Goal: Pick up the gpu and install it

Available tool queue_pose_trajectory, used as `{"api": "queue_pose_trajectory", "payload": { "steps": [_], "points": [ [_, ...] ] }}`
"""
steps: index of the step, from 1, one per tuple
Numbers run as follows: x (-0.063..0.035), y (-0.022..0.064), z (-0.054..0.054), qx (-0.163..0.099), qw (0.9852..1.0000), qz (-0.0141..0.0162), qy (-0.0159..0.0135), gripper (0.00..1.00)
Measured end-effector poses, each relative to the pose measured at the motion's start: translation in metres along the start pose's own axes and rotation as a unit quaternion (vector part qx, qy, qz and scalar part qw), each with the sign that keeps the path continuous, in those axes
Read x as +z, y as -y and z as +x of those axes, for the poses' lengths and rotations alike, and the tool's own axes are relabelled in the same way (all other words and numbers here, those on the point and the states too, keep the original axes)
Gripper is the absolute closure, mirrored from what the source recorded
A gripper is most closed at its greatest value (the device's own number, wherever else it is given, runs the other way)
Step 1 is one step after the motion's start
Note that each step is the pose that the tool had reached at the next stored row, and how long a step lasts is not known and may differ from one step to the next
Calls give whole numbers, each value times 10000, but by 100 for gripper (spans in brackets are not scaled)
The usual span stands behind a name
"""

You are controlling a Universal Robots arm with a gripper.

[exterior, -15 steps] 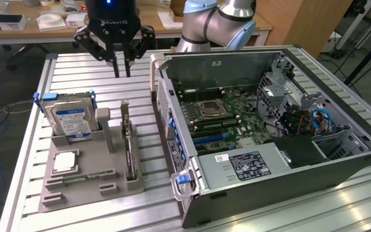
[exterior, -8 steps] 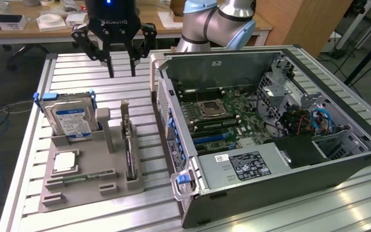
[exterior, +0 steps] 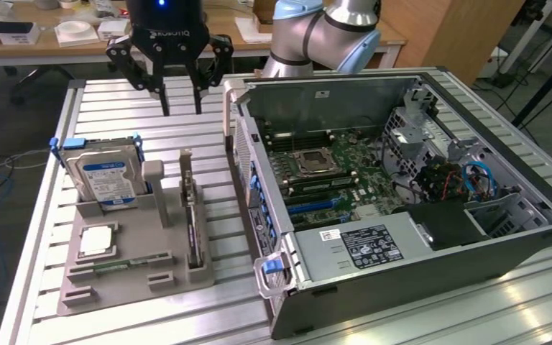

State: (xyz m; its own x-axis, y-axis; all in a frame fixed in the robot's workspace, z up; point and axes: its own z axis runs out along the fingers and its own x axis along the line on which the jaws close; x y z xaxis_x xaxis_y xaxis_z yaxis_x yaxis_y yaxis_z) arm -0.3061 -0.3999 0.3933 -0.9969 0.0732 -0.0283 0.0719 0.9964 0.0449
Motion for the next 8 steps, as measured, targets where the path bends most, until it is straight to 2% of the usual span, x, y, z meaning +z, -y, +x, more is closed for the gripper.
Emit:
{"api": "queue_pose_trajectory", "payload": {
  "steps": [8],
  "points": [
    [-2,52,-4,0,10000,0,0,53]
  ]
}}
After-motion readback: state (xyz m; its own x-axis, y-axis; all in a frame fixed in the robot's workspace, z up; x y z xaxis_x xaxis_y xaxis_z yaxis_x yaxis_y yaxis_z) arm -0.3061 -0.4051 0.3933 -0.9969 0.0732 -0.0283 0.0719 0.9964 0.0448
